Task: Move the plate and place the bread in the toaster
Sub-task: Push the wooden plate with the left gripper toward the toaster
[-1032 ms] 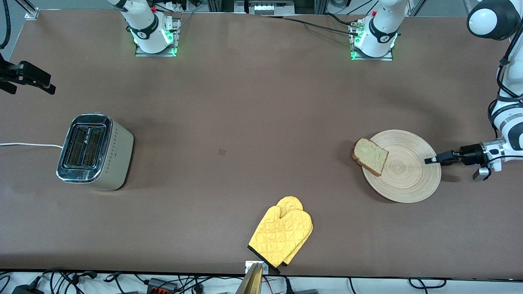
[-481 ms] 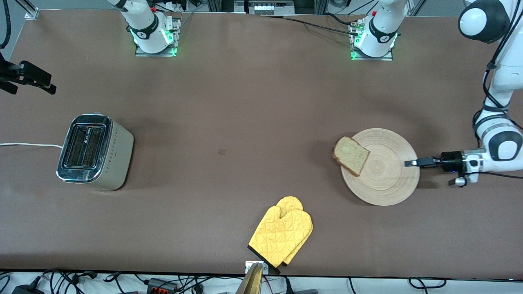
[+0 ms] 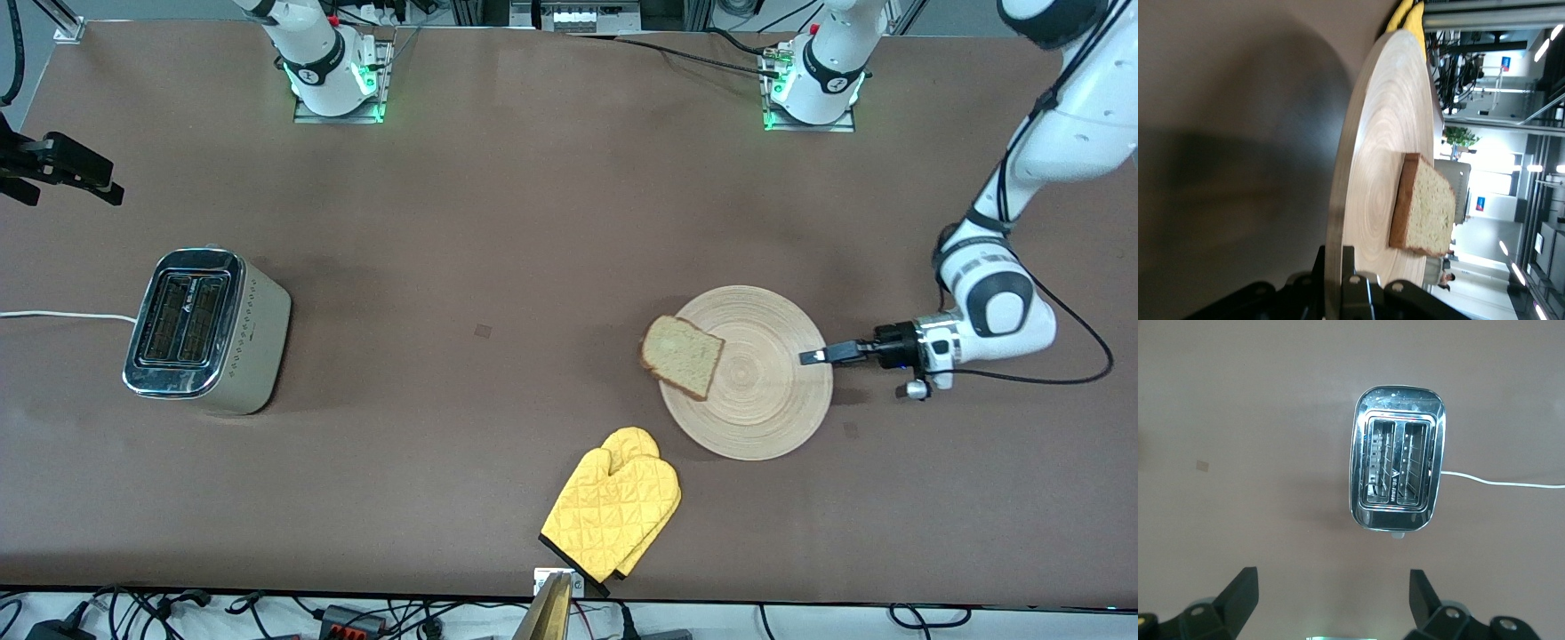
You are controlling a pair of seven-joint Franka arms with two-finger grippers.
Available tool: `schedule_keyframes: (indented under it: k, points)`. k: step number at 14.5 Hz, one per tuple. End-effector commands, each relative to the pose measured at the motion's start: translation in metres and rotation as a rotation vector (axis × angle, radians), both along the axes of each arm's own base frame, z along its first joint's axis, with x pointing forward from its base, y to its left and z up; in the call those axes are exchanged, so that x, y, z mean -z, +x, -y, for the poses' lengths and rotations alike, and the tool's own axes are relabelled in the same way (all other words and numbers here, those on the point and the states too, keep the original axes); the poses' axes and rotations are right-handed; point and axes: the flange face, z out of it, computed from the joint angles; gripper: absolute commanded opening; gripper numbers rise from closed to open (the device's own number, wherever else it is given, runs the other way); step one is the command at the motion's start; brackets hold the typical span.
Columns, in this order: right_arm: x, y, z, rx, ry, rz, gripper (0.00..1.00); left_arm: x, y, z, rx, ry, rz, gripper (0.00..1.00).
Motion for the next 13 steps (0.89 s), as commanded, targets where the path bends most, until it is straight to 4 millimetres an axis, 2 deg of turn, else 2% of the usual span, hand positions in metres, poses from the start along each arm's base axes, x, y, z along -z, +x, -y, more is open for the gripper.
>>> schedule_keyframes:
  k: [1, 5, 7, 10, 11, 13]
  points:
    - [-0.005, 0.0, -0.006, -0.02, 0.016, 0.008, 1.0, 0.001, -0.031, 0.032, -0.063, -0.013, 0.034, 0.01]
    - [-0.005, 0.0, -0.005, -0.018, 0.016, 0.006, 1.0, 0.004, -0.053, 0.101, -0.166, 0.007, 0.03, 0.01]
    - [-0.005, 0.0, -0.005, -0.018, 0.016, 0.008, 1.0, 0.002, -0.064, 0.142, -0.208, 0.02, 0.014, 0.01]
    - [-0.005, 0.0, -0.006, -0.023, 0.016, 0.005, 1.0, 0.004, -0.092, 0.22, -0.272, 0.002, 0.026, 0.01]
    - [-0.005, 0.0, -0.005, -0.021, 0.016, 0.005, 1.0, 0.007, -0.098, 0.24, -0.315, -0.016, 0.03, 0.01]
    - [-0.005, 0.0, -0.004, -0.02, 0.016, 0.008, 1.0, 0.009, -0.107, 0.267, -0.355, -0.022, 0.057, 0.01]
